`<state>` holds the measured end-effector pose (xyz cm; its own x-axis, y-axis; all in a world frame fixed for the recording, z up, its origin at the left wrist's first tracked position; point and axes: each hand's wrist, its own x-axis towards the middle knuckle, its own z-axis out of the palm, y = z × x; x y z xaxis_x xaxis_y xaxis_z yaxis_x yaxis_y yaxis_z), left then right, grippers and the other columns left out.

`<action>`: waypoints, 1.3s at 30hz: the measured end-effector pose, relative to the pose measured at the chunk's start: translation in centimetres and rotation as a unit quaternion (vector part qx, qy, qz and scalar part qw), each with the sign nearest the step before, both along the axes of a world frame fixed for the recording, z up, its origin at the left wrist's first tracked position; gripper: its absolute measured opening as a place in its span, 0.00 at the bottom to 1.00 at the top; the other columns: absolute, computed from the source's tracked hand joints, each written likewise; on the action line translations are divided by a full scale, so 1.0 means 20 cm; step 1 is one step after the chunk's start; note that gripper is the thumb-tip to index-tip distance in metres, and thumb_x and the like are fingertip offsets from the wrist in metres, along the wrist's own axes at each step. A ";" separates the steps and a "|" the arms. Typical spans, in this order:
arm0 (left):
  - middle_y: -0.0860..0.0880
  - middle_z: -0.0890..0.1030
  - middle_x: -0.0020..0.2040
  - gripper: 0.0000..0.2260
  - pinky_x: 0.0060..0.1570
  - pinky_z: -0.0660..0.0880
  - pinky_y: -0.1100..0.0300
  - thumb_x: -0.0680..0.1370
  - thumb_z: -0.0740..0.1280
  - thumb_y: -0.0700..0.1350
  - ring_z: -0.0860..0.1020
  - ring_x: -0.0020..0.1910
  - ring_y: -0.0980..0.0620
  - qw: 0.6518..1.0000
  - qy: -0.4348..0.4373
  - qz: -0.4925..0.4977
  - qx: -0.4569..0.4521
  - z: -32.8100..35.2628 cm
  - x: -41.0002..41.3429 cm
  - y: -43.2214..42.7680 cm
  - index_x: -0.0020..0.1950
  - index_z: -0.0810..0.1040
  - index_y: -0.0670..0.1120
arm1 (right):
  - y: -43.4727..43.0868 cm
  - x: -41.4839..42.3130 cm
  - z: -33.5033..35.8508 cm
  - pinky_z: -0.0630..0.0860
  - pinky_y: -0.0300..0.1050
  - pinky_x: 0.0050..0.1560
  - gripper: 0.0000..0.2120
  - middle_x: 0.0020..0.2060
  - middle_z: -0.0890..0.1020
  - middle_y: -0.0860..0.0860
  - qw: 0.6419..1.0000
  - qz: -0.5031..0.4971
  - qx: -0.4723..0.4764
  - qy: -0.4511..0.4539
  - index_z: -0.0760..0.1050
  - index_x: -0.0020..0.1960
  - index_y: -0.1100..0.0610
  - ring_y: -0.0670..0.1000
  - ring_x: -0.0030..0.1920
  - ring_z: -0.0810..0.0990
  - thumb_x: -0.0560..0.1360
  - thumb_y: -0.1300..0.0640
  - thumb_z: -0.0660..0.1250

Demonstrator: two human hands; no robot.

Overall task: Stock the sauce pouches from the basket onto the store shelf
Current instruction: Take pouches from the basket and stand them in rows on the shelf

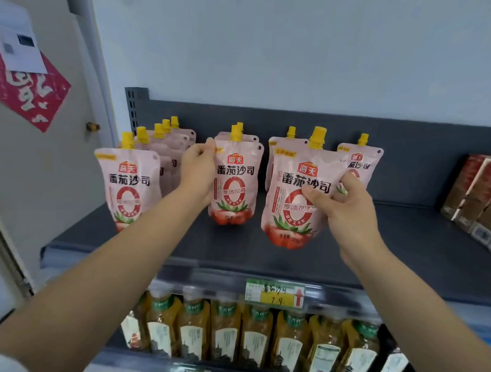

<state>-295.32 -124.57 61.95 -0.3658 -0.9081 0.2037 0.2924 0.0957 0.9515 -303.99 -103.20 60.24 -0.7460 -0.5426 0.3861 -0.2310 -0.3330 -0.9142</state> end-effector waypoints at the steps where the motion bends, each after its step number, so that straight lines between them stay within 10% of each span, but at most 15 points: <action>1: 0.41 0.82 0.49 0.14 0.53 0.78 0.43 0.80 0.60 0.51 0.81 0.50 0.43 1.000 -0.007 0.005 -0.002 -0.01 -0.03 -0.03 0.50 0.77 0.41 | -0.01 -0.03 -0.01 0.81 0.39 0.36 0.12 0.44 0.86 0.45 1.000 0.008 0.004 0.003 0.77 0.53 0.53 0.47 0.43 0.86 0.72 0.64 0.71; 7: 0.43 0.79 0.44 0.14 0.53 0.77 0.46 0.80 0.60 0.52 0.78 0.44 0.47 0.999 -0.029 0.009 -0.034 -0.09 -0.12 -0.11 0.44 0.76 0.43 | -0.10 -0.10 -0.08 0.80 0.38 0.35 0.14 0.41 0.86 0.43 0.999 0.026 0.023 0.012 0.76 0.56 0.56 0.45 0.43 0.86 0.72 0.64 0.71; 13: 0.53 0.82 0.42 0.13 0.33 0.75 0.70 0.80 0.59 0.54 0.80 0.37 0.64 0.994 -0.051 -0.002 -0.094 -0.16 -0.06 -0.12 0.45 0.75 0.45 | -0.17 -0.10 -0.14 0.81 0.39 0.36 0.13 0.42 0.86 0.43 0.999 0.024 0.033 0.013 0.77 0.53 0.52 0.46 0.43 0.86 0.71 0.63 0.72; 20: 0.56 0.81 0.53 0.26 0.39 0.77 0.68 0.66 0.78 0.46 0.81 0.48 0.62 0.965 -0.145 -0.151 -0.156 -0.27 0.04 -0.12 0.60 0.71 0.50 | -0.22 -0.08 -0.16 0.80 0.37 0.34 0.13 0.40 0.86 0.44 0.999 0.026 0.027 0.009 0.77 0.50 0.50 0.46 0.41 0.86 0.71 0.64 0.72; 39: 0.58 0.76 0.57 0.28 0.53 0.78 0.57 0.68 0.76 0.50 0.77 0.55 0.60 0.951 -0.150 -0.157 -0.222 -0.33 0.01 -0.14 0.61 0.63 0.52 | -0.18 -0.12 -0.16 0.82 0.42 0.45 0.19 0.49 0.86 0.45 0.991 0.049 0.116 0.051 0.78 0.57 0.50 0.46 0.49 0.85 0.68 0.61 0.74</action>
<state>-295.03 -127.32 55.29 -0.7067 -0.5928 0.3862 0.0957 0.4607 0.8824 -306.30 -106.80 56.96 -0.6490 -0.6930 0.3140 -0.3036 -0.1426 -0.9421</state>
